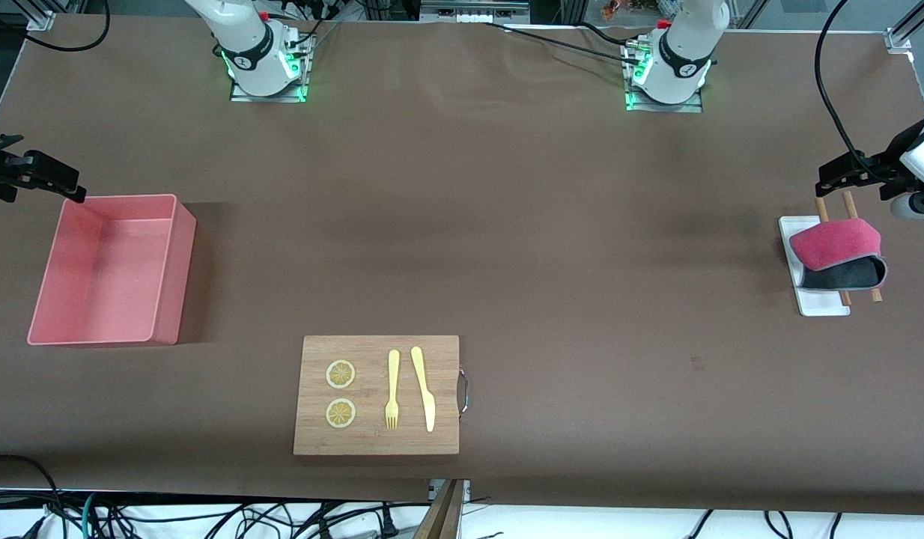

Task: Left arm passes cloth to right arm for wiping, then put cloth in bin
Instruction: 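Lower the left gripper onto the pink cloth on the white holder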

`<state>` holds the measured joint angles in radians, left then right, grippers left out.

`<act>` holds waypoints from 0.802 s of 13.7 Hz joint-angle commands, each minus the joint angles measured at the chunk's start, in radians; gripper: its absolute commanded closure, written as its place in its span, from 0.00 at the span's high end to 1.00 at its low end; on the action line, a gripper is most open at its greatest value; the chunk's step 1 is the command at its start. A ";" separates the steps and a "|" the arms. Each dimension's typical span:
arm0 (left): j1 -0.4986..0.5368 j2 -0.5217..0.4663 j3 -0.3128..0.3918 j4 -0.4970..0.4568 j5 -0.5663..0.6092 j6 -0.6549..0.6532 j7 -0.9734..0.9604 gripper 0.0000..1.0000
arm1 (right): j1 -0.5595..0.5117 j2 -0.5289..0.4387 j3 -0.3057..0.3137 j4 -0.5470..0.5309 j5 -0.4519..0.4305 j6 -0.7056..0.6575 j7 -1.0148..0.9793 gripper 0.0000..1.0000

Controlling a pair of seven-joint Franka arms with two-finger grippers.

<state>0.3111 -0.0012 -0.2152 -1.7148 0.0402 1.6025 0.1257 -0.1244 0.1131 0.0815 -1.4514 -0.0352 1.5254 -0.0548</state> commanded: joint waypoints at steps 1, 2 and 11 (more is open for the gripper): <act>0.008 0.038 -0.006 0.038 -0.005 -0.027 -0.003 1.00 | 0.002 0.014 0.000 0.022 0.015 0.001 0.007 1.00; 0.006 0.038 -0.006 0.038 -0.005 -0.027 -0.012 1.00 | 0.002 0.014 0.000 0.022 0.014 0.001 0.007 1.00; 0.009 0.072 -0.004 0.041 -0.003 -0.015 -0.003 1.00 | -0.001 0.019 -0.006 0.022 0.014 0.022 -0.005 1.00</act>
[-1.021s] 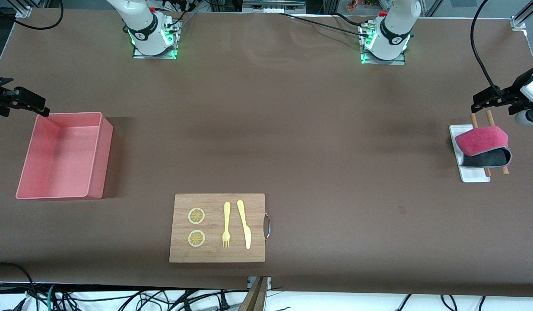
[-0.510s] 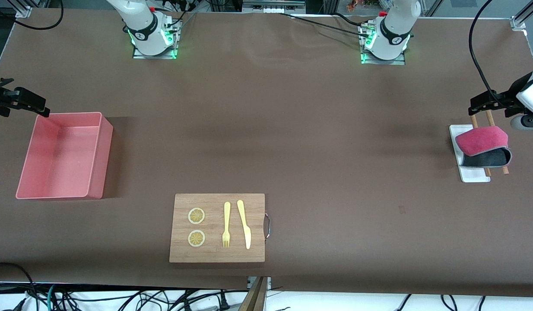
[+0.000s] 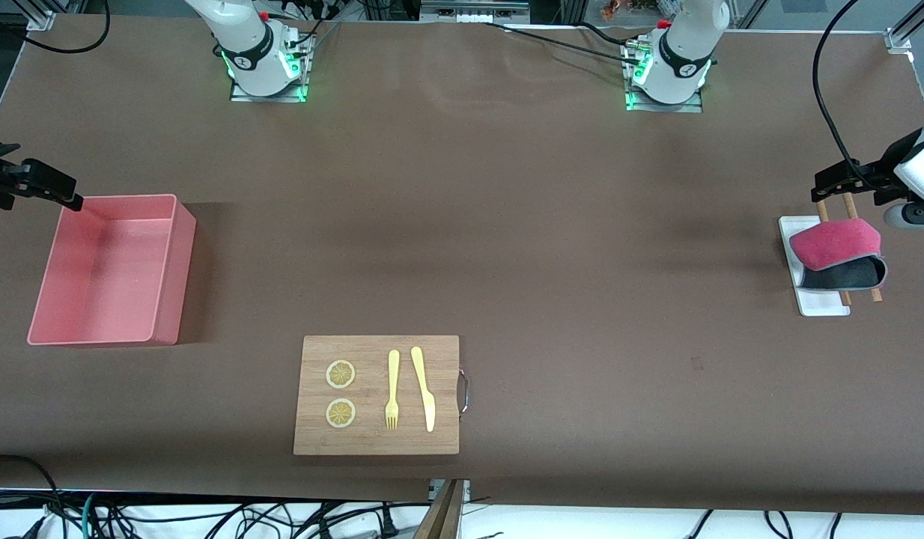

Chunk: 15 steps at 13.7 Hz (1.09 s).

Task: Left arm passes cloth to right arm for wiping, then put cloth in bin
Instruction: 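Lower the left gripper onto the pink cloth on the white holder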

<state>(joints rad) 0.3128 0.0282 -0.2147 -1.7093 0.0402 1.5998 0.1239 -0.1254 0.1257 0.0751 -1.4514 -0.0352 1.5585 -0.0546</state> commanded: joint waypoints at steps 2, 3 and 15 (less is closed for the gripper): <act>0.026 0.076 0.008 0.036 -0.003 -0.009 0.005 1.00 | -0.002 0.003 0.000 0.022 0.015 -0.014 -0.007 1.00; 0.054 0.097 0.008 0.036 0.004 0.015 0.011 1.00 | -0.002 0.003 0.000 0.022 0.015 -0.014 -0.008 1.00; 0.290 0.487 0.011 0.194 0.184 0.157 0.515 1.00 | 0.001 0.028 0.003 0.020 0.008 0.011 0.010 1.00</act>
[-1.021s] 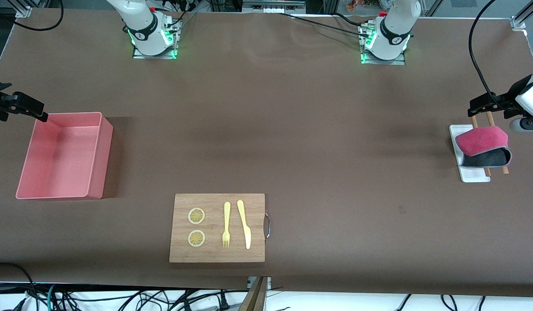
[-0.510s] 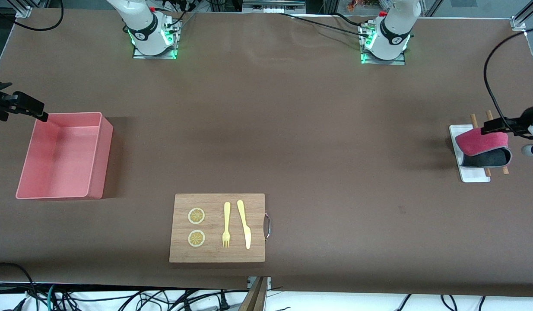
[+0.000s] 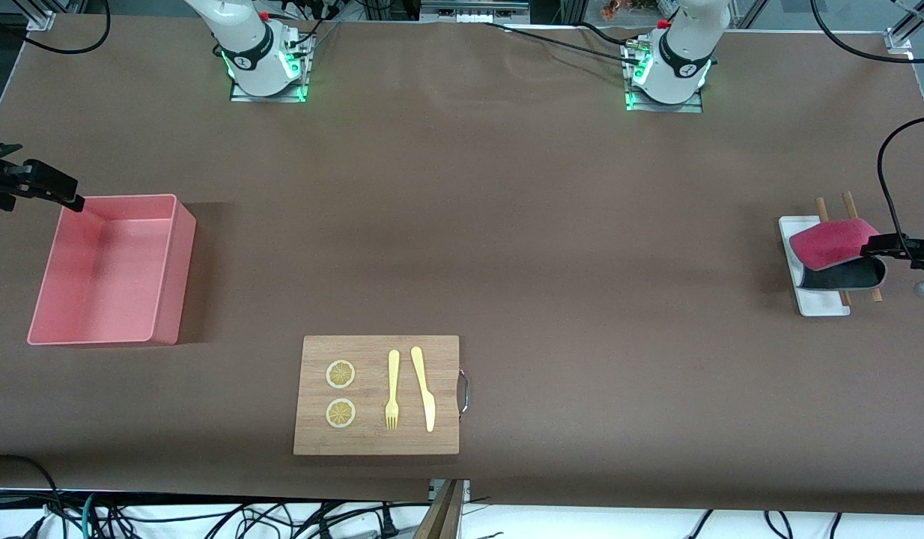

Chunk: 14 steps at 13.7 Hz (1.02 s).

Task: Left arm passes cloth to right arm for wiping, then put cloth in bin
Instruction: 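Close the left gripper on the pink cloth and lift it off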

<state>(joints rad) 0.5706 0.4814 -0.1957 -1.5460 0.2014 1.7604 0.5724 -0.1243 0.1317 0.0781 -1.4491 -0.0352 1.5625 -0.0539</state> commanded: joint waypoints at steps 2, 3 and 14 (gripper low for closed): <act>0.037 0.049 -0.008 0.027 0.021 -0.004 0.090 1.00 | 0.000 0.031 0.002 0.019 0.009 0.020 0.008 1.00; 0.035 0.051 -0.007 0.029 0.023 -0.005 0.092 1.00 | 0.002 0.029 0.002 0.019 0.008 0.021 0.009 1.00; 0.058 0.088 -0.008 0.038 0.016 -0.007 0.181 0.54 | 0.000 0.014 0.000 0.019 0.015 0.005 -0.006 1.00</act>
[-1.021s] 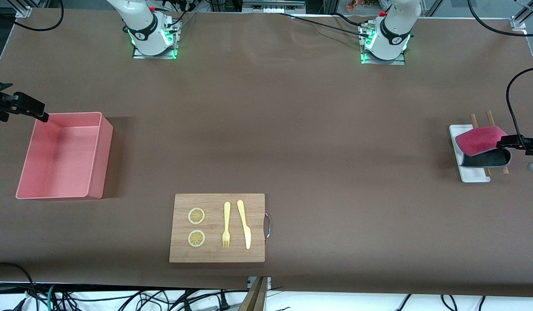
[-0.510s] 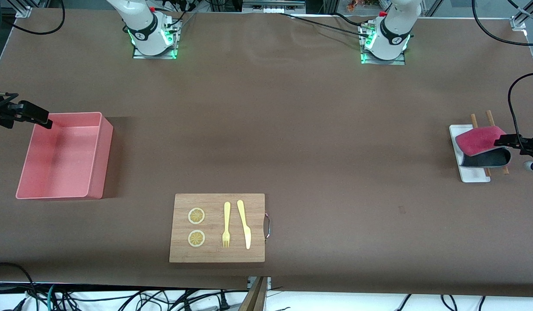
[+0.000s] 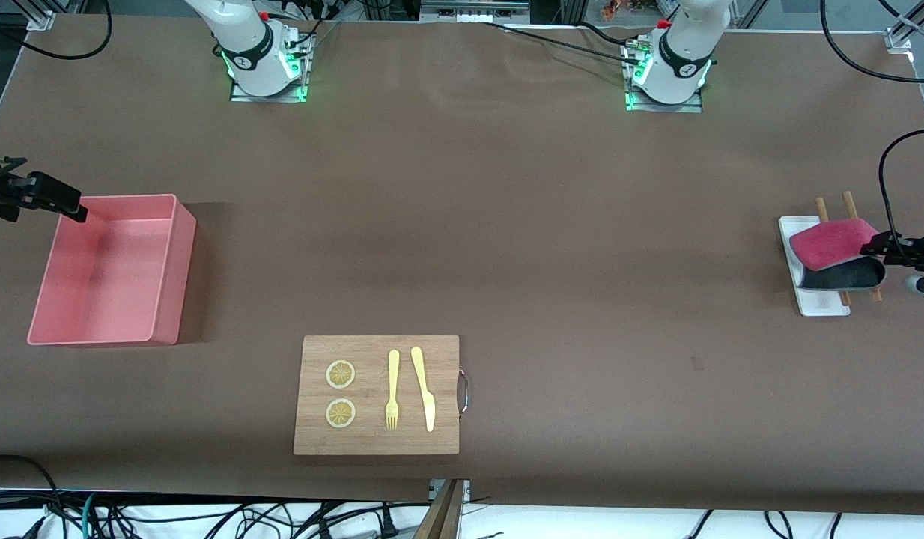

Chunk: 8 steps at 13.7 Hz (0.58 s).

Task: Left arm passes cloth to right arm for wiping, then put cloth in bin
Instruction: 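Close the left gripper on the pink cloth and lift it off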

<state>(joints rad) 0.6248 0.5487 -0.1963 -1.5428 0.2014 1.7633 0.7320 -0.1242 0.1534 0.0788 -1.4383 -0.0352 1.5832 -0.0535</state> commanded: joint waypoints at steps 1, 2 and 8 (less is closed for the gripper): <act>0.006 0.025 -0.008 0.035 0.010 -0.008 0.021 0.60 | -0.002 -0.006 -0.001 0.009 0.017 -0.012 -0.006 1.00; 0.007 0.028 -0.008 0.035 0.009 -0.008 0.021 0.60 | -0.002 -0.005 -0.001 0.009 0.017 -0.009 -0.005 1.00; 0.006 0.023 -0.008 0.036 0.019 -0.010 0.029 0.32 | 0.000 -0.006 0.001 0.009 0.018 0.000 0.012 1.00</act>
<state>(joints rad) 0.6257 0.5587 -0.1964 -1.5372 0.2014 1.7637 0.7358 -0.1242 0.1523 0.0788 -1.4383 -0.0343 1.5847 -0.0515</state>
